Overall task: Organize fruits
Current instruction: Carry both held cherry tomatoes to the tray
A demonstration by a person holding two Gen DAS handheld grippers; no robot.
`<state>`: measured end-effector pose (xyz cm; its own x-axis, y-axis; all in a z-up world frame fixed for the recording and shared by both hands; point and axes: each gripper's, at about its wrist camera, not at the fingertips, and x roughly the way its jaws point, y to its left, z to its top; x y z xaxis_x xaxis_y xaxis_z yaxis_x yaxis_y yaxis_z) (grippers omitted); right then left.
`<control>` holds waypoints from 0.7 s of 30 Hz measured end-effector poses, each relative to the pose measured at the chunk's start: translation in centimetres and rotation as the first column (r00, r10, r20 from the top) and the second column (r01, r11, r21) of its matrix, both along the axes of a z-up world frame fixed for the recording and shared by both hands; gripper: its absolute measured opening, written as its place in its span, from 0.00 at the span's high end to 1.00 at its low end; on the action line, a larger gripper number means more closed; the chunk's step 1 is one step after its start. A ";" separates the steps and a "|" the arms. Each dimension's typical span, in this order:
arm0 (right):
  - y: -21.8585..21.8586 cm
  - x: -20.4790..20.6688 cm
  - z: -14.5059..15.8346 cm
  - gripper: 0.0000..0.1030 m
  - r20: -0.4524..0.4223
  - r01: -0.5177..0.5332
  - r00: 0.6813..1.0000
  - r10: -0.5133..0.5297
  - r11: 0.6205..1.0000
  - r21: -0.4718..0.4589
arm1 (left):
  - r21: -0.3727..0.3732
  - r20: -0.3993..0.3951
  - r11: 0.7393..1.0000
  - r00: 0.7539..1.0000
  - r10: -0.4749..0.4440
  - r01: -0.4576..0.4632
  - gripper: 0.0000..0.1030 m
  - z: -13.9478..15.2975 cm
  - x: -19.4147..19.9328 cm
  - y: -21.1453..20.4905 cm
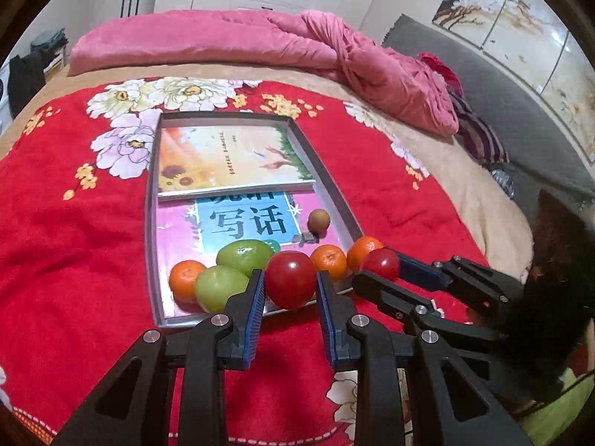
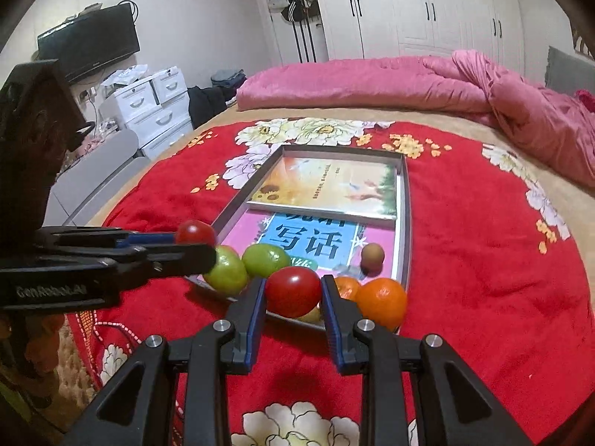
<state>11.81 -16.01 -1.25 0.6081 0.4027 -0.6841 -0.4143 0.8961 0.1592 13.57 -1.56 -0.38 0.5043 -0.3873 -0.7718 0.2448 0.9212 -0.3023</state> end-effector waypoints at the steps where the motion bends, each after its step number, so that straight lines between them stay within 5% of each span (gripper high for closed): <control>1: 0.0 0.1 0.0 0.71 0.004 0.000 1.000 0.000 1.000 -0.006 | 0.006 -0.005 1.000 1.000 -0.003 0.003 0.73 -0.3 0.2 -0.3; 21: 1.0 1.4 -2.8 0.71 -0.009 -0.045 0.999 0.044 0.990 -0.130 | 0.092 -0.063 0.995 0.998 -0.020 0.026 0.73 -3.5 1.9 -1.9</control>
